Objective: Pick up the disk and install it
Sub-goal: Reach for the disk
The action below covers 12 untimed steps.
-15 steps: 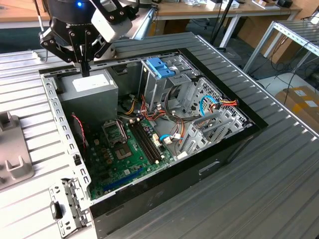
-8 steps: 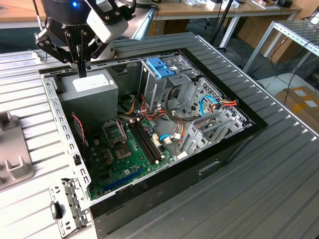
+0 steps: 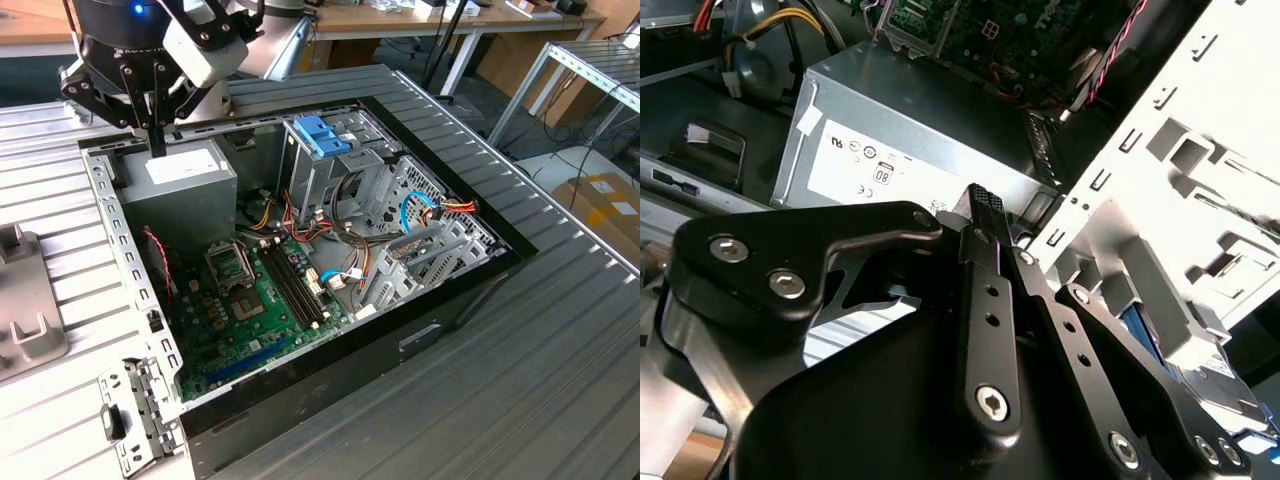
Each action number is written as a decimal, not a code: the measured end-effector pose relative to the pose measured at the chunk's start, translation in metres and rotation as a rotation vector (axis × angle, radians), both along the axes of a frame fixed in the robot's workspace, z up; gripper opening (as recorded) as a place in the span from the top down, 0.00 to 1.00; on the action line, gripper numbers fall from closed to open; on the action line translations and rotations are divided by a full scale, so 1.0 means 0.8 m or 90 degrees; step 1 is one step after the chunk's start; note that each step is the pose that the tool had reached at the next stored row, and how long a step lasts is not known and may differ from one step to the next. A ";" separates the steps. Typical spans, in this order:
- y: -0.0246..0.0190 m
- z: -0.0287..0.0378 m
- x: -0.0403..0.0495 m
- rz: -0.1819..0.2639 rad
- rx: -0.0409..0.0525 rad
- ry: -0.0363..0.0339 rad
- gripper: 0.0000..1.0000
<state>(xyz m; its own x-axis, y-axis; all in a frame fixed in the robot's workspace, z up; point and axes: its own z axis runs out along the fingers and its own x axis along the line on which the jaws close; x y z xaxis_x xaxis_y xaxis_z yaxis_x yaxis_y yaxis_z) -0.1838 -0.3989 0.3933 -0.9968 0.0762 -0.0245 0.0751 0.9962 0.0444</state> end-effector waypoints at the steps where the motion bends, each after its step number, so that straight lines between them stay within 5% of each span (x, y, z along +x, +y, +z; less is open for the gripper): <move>1: 0.0000 0.0000 -0.001 0.000 0.0000 0.0000 0.90; 12: 0.0000 0.0000 -0.016 0.000 0.0000 -0.0001 0.90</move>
